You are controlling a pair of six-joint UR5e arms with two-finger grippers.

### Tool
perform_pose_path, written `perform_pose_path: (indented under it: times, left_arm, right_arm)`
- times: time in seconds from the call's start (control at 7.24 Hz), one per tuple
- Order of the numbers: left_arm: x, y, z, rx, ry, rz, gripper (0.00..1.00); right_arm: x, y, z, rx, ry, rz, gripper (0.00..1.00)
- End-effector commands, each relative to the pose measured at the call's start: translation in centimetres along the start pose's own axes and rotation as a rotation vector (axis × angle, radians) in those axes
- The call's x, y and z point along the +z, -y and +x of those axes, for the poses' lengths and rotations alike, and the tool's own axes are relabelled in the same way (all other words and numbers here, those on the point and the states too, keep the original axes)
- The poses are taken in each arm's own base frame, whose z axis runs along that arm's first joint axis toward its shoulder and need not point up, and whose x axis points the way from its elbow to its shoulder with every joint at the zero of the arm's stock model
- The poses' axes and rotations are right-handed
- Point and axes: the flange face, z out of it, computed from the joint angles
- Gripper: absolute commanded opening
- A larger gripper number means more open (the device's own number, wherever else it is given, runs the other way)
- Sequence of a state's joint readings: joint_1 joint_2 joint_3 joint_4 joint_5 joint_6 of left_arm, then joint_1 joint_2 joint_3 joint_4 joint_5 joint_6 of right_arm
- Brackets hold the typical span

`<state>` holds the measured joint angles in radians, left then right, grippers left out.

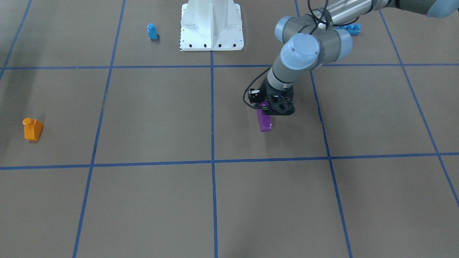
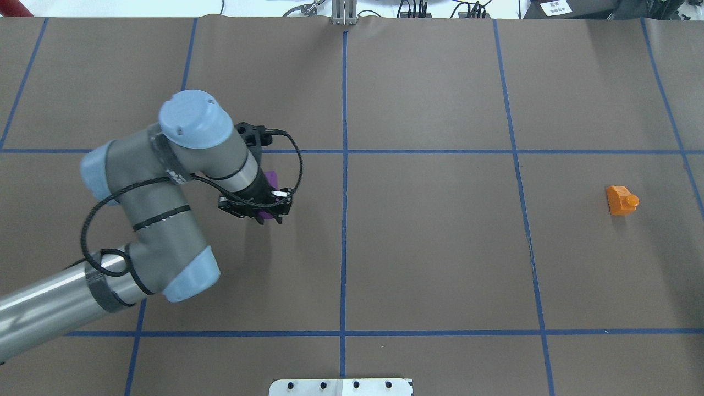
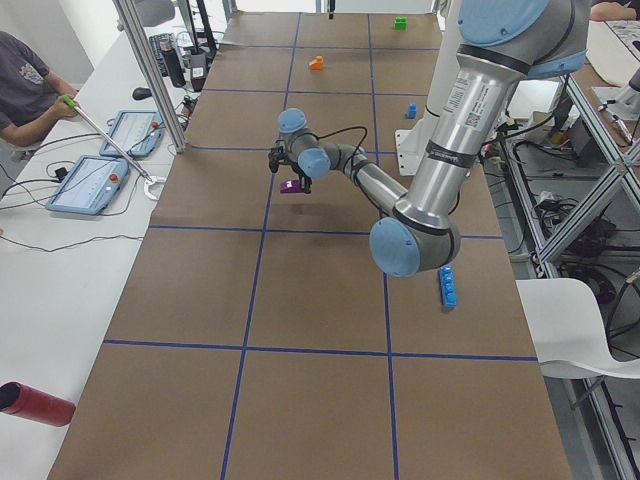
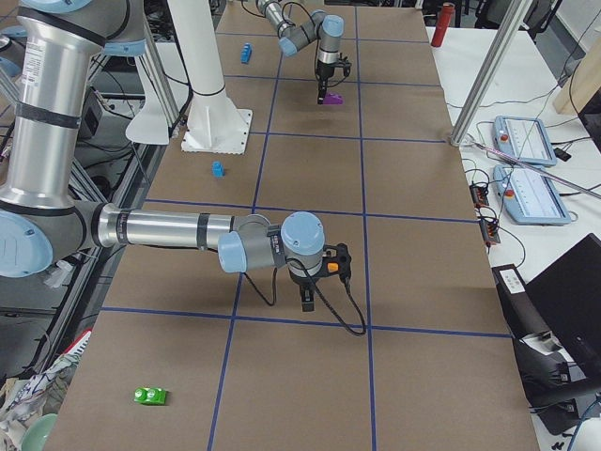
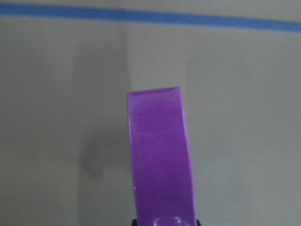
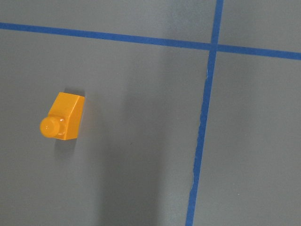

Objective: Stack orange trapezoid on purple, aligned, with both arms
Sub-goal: 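Carry the purple block with the left gripper toward the table center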

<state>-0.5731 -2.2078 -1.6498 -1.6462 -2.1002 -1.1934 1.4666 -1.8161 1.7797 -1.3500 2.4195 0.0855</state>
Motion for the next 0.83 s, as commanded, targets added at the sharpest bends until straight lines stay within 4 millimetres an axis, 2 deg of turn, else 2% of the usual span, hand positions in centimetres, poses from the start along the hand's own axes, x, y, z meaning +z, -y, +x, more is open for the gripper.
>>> perform_pose_path:
  times: [0.0, 0.14, 0.41, 0.69]
  left_arm:
    - [2.5, -2.7, 12.2, -0.009, 0.062, 0.007, 0.00]
    - [3.4, -1.8, 15.0, -0.014, 0.079, 0.000, 0.00]
    - [4.0, -2.0, 15.3, 0.001, 0.086, -0.005, 0.00]
    - [4.5, -1.4, 14.6, 0.038, 0.107, 0.000, 0.00]
  right_arm:
    - [0.1, 0.0, -0.2, -0.005, 0.006, -0.003, 1.00]
    - [0.2, 0.0, -0.3, -0.006, 0.007, -0.004, 1.00]
    - [0.2, 0.0, -0.3, -0.008, 0.007, -0.007, 1.00]
    - [0.3, 0.0, -0.4, -0.011, 0.007, -0.008, 1.00]
